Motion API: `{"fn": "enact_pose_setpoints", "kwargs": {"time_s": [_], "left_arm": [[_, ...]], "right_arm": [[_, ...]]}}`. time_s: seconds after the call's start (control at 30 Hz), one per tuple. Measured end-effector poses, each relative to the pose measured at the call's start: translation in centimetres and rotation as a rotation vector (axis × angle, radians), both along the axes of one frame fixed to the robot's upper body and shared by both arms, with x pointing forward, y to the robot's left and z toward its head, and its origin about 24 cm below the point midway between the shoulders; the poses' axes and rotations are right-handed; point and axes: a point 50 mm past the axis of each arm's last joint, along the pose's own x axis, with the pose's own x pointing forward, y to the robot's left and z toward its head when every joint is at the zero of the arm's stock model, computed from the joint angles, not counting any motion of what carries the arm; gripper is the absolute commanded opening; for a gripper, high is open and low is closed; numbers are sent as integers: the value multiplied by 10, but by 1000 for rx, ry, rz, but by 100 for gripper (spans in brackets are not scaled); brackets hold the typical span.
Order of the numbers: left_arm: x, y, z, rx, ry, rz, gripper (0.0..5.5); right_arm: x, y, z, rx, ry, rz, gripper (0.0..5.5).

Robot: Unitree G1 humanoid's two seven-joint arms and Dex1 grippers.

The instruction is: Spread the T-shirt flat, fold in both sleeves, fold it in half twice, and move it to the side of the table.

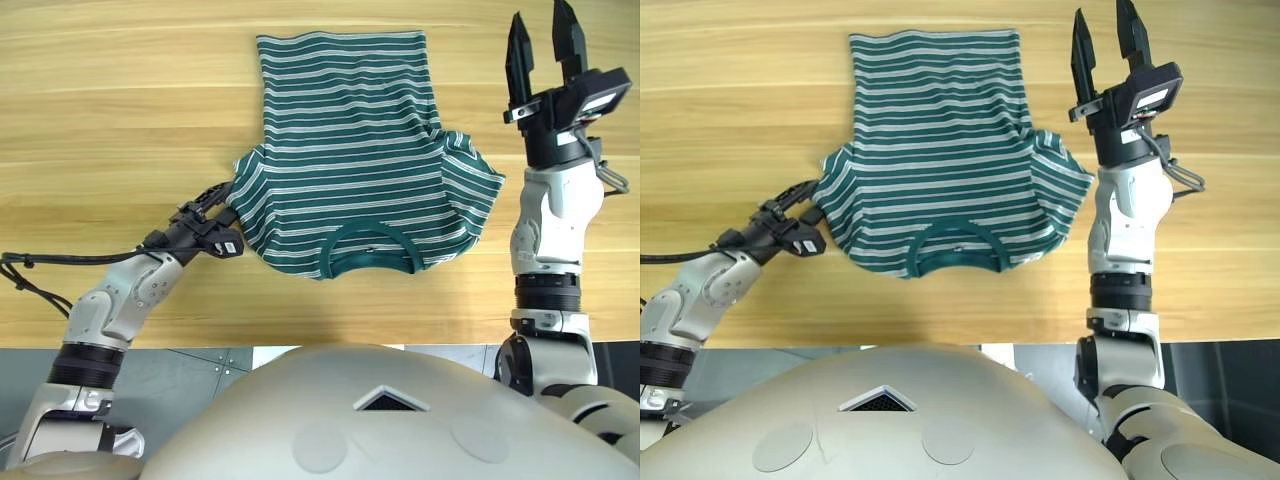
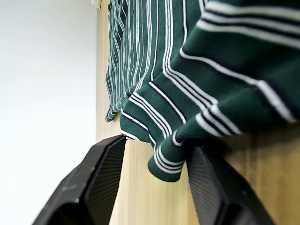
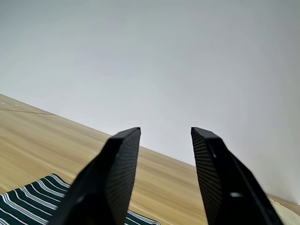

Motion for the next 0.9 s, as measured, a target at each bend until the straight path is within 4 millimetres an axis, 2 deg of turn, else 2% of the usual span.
{"fn": "enact_pose_setpoints", "kwargs": {"time_s": [0.1,0.47,0.77,0.9], "left_arm": [[0,7,1,33,7,16,134],[5,6,5,43,-1,-17,5],[6,6,7,23,-5,-20,2],[4,-7,8,-156,-62,-8,2]], "right_arm": [[-1,-1,-1,3,5,-3,198],[-2,1,-5,27,25,-2,198],[-2,0,-4,44,22,-11,198],[-2,1,-6,53,28,-10,198]]}}
